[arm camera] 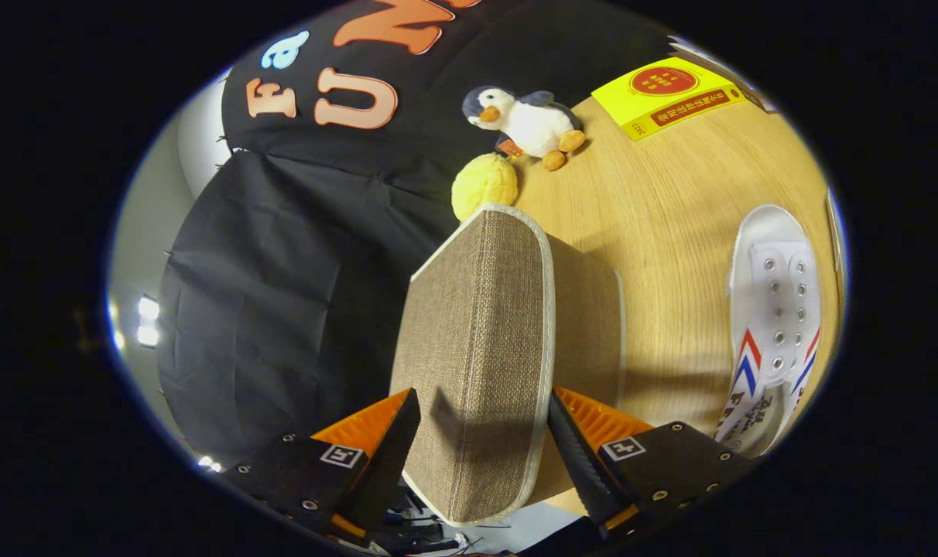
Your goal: Open the storage box then place both shoes into the box .Put the left shoe in first, then the right shoe, with the right side of both shoes facing outward in a uniform manner.
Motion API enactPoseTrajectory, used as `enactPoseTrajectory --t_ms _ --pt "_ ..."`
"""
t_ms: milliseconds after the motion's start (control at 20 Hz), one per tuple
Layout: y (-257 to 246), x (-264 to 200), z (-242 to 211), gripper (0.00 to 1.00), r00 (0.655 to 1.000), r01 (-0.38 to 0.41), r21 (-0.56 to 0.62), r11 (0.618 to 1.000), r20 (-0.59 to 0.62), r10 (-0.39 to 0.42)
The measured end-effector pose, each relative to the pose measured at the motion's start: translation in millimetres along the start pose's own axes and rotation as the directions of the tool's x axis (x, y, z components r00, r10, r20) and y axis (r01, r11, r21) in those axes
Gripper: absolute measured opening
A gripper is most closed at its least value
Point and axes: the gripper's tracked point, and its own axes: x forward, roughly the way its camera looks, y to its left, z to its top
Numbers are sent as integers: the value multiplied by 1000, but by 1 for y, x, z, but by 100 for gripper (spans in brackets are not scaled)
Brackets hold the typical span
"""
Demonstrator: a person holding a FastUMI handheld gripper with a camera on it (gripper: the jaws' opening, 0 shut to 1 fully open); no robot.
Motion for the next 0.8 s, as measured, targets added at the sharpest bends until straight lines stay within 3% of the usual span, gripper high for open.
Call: enactPoseTrajectory --t_ms 100,350,500,550,800 --pt "5 -12 3 94 1000 -28 27 999 6 27" --pt "42 -38 25 72 985 -162 68 984 69 158" --pt "47 -31 20 60 989 -146 36 989 41 144" --pt "53 -29 16 51 987 -157 41 987 32 155" --pt "102 -31 23 25 980 -187 -14 982 61 187"
